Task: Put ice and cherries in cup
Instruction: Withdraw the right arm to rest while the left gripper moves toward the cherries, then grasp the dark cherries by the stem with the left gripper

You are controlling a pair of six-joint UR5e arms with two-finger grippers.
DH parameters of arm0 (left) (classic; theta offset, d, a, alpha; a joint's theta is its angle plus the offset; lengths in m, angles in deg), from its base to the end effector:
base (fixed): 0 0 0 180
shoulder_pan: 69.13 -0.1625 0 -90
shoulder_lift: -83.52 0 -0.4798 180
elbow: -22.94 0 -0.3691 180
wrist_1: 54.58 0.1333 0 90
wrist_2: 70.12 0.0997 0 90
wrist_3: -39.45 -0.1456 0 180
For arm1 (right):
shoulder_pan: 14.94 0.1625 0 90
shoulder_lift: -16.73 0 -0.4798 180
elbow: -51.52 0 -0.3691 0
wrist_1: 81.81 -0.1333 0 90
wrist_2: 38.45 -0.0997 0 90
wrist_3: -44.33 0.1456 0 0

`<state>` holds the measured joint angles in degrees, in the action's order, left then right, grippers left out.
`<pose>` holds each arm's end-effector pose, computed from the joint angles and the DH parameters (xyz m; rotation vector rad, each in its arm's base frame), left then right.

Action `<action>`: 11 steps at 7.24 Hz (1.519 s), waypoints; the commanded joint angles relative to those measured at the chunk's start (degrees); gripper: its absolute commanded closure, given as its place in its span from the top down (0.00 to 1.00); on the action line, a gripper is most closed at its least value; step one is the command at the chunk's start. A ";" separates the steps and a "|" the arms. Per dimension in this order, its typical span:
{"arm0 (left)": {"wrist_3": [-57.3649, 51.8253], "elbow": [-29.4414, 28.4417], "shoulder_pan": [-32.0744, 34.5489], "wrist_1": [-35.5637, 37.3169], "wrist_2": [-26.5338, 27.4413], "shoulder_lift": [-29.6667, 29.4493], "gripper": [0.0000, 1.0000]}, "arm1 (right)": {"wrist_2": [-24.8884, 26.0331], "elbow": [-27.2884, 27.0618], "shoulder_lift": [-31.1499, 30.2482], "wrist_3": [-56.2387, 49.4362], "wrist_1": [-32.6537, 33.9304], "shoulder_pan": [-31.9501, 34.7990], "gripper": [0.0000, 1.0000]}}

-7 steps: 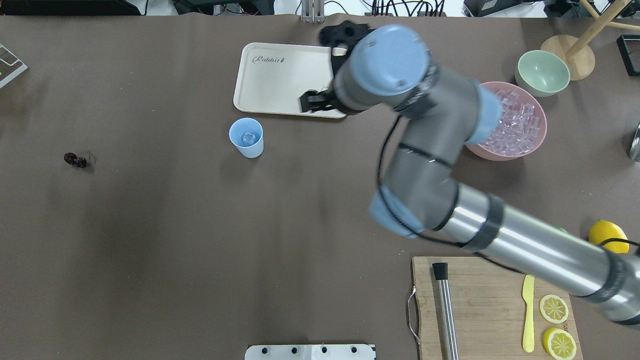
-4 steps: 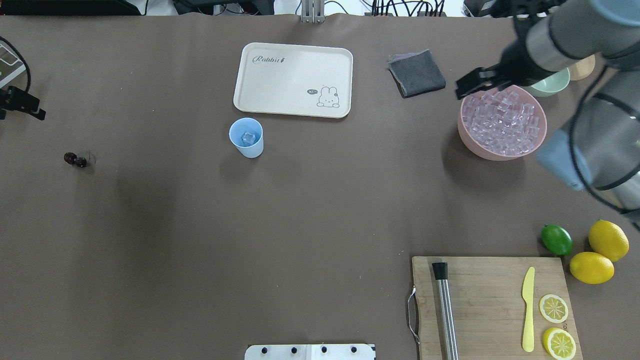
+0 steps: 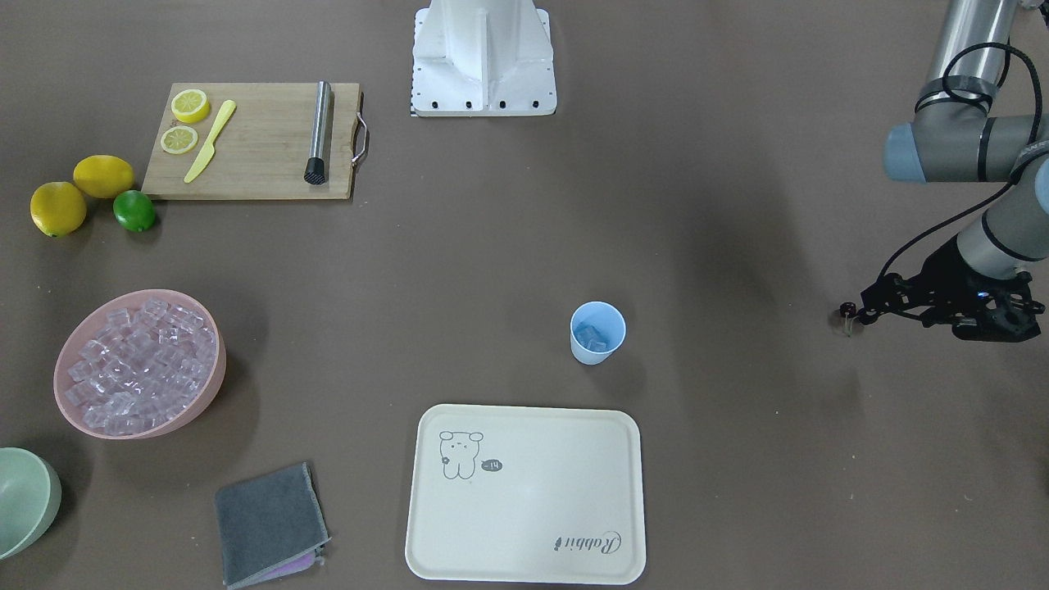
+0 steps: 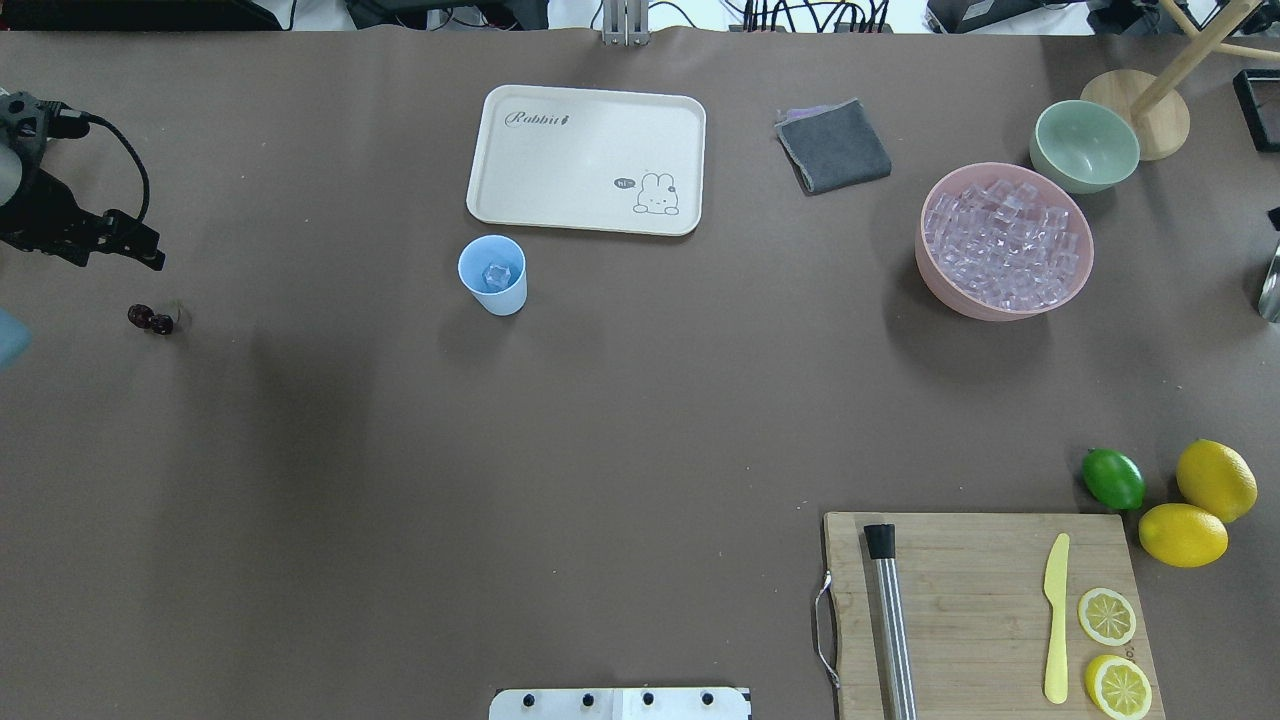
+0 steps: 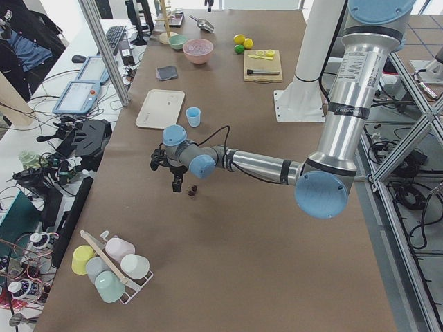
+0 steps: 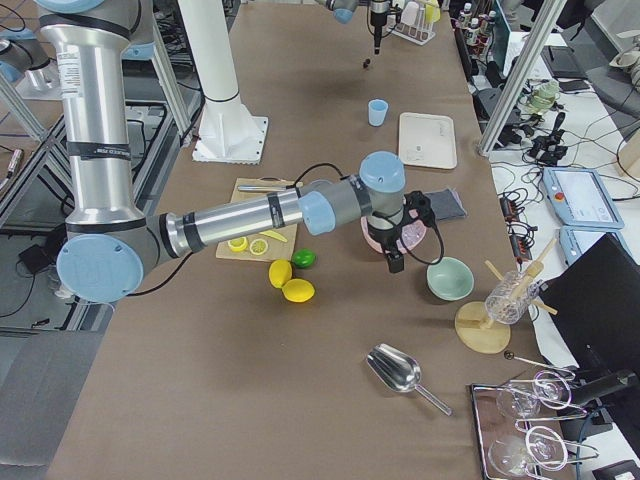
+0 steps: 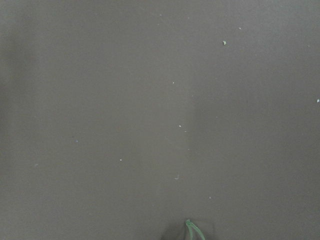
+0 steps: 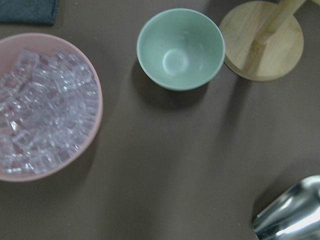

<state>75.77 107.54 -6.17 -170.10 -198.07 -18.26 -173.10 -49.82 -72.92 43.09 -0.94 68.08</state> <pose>0.2384 -0.5633 0.6360 0.1173 0.8291 0.0319 -0.0293 -0.4945 0.6289 0.3065 -0.7888 -0.2764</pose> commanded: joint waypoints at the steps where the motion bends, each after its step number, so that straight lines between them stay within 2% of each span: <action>1: 0.25 -0.05 -0.38 -0.32 0.24 0.17 0.98 | -1.67 3.16 -4.55 -9.20 -0.53 5.55 0.99; 3: 0.16 -0.41 -0.64 -0.23 1.72 -0.09 0.98 | -0.80 3.34 -8.07 -9.13 -0.80 6.63 0.99; 5: 0.42 -2.50 -3.44 -0.76 2.35 -0.26 0.98 | -1.32 2.64 -8.17 -8.78 -0.80 6.63 0.99; 8: 0.59 -6.20 -4.43 -7.25 2.35 0.88 0.98 | -1.23 2.55 -7.64 -8.34 -0.71 6.63 0.99; 9: 0.60 -6.38 -5.12 -7.44 2.35 0.88 0.95 | -1.32 2.46 -7.82 -8.34 -0.80 6.63 0.99; 10: 0.60 -6.12 -5.22 -7.44 2.35 0.88 0.85 | -1.23 2.38 -7.82 -8.34 -0.80 6.63 0.99; 11: 0.68 -5.68 -5.30 -7.44 2.26 0.88 0.72 | -1.06 2.38 -7.56 -8.25 -0.80 6.63 0.99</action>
<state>76.39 101.51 -11.30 -177.45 -195.74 -17.40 -174.31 -47.40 -80.67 34.77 -1.73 74.70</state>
